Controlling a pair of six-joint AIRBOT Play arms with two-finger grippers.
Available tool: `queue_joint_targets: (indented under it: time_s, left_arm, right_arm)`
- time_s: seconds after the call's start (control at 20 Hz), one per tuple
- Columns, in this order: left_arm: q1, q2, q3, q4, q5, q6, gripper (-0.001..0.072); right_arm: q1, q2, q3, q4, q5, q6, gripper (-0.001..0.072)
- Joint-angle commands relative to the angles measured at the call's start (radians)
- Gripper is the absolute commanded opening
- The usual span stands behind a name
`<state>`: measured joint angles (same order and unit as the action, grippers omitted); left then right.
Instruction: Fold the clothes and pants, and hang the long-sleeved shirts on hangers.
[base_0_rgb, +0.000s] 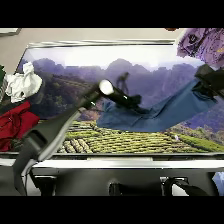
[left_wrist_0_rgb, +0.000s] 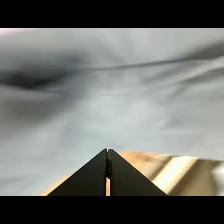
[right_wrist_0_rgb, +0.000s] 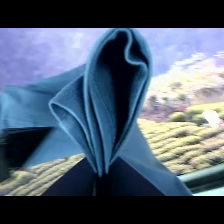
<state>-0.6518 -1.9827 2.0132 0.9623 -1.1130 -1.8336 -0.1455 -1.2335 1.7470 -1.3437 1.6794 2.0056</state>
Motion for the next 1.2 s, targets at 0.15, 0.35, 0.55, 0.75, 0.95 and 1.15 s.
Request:
queue_joint_targets:
  time_s: [0.15, 0.35, 0.55, 0.75, 0.95, 1.15]
  left_arm:
    - [0.312, 0.273, 0.001, 0.34, -0.249, 0.001, 0.0023]
    - [0.442, 0.363, 0.001, 0.34, -0.25, 0.001, 0.0023]
    - [0.499, 0.391, 0.001, 0.34, -0.261, 0.027, 0.0024]
    - [0.508, 0.392, 0.001, 0.341, -0.268, 0.027, 0.0024]
    - [0.507, 0.392, 0.001, 0.341, -0.268, 0.027, 0.0024]
    - [0.507, 0.391, -0.001, 0.341, -0.268, 0.027, 0.0024]
  right_arm:
    - [0.302, -0.092, -0.001, 0.013, -0.159, 0.222, 0.0031]
    - [0.498, -0.211, -0.001, -0.027, -0.239, 0.318, 0.0031]
    - [0.613, -0.341, -0.001, -0.029, -0.29, 0.354, 0.0031]
    - [0.663, -0.431, -0.001, -0.019, -0.326, 0.367, 0.0031]
    - [0.669, -0.49, -0.001, -0.002, -0.388, 0.375, 0.0032]
    - [0.669, -0.516, -0.001, 0.069, -0.42, 0.346, 0.0143]
